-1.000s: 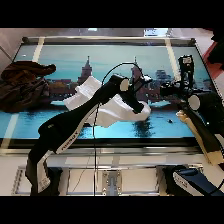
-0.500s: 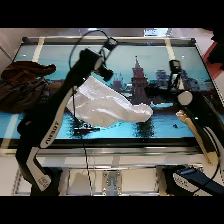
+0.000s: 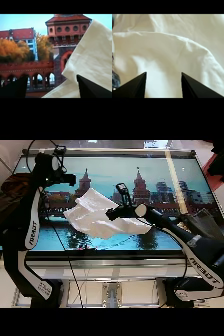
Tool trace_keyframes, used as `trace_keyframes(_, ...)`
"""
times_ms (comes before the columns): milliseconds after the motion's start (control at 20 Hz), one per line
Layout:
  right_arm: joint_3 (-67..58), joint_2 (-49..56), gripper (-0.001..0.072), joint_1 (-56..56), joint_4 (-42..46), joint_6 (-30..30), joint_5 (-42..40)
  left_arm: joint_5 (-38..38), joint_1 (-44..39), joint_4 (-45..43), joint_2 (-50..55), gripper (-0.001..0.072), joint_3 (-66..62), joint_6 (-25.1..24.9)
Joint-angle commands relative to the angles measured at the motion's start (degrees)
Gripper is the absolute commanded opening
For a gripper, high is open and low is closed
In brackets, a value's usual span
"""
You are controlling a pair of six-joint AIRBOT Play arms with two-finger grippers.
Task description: Fold the shirts.
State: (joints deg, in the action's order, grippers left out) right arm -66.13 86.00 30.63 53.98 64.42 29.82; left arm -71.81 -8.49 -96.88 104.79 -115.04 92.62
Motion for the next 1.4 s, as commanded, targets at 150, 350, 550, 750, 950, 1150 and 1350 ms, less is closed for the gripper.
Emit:
trace_keyframes(150, -13.4, 10.8, 0.0503, -2.2, 19.1, 11.5, 12.9, 0.9, 4.2, 7.8, 0.2, 0.0705, 0.2, -1.2)
trace_keyframes(350, -19.1, 15.3, 0.0504, -3.1, 16.7, 7.4, 18.9, 3.5, 4.2, 10.9, 0.8, 0.0706, 0.6, -1.2)
trace_keyframes(550, -24.6, 20.7, 0.0504, -3.1, 16.5, 7.1, 24.1, 2.9, 4.2, 12.2, 2.1, 0.0705, 0.9, -2.7)
trace_keyframes(750, -25.8, 23.8, 0.0497, -3.2, 17.9, 7.5, 21.9, 2.4, 4.2, 12.1, 3.4, 0.0705, 0.9, -3.3)
trace_keyframes(950, -25.8, 23.8, 0.0026, -3.2, 19.3, 7.8, 15.9, 2.0, 4.2, 12.1, 4.2, 0.0706, 0.9, -4.1)
trace_keyframes(1150, -27.3, 22.8, 0.0030, -3.2, 20.0, 7.8, 16.0, 0.6, 4.2, 11.8, 5.6, 0.0706, 0.9, -7.0)
trace_keyframes(1350, -33.9, 18.3, 0.0030, -3.2, 30.1, 9.7, 25.7, -3.4, 4.2, 11.8, 7.7, 0.0705, 0.9, -8.7)
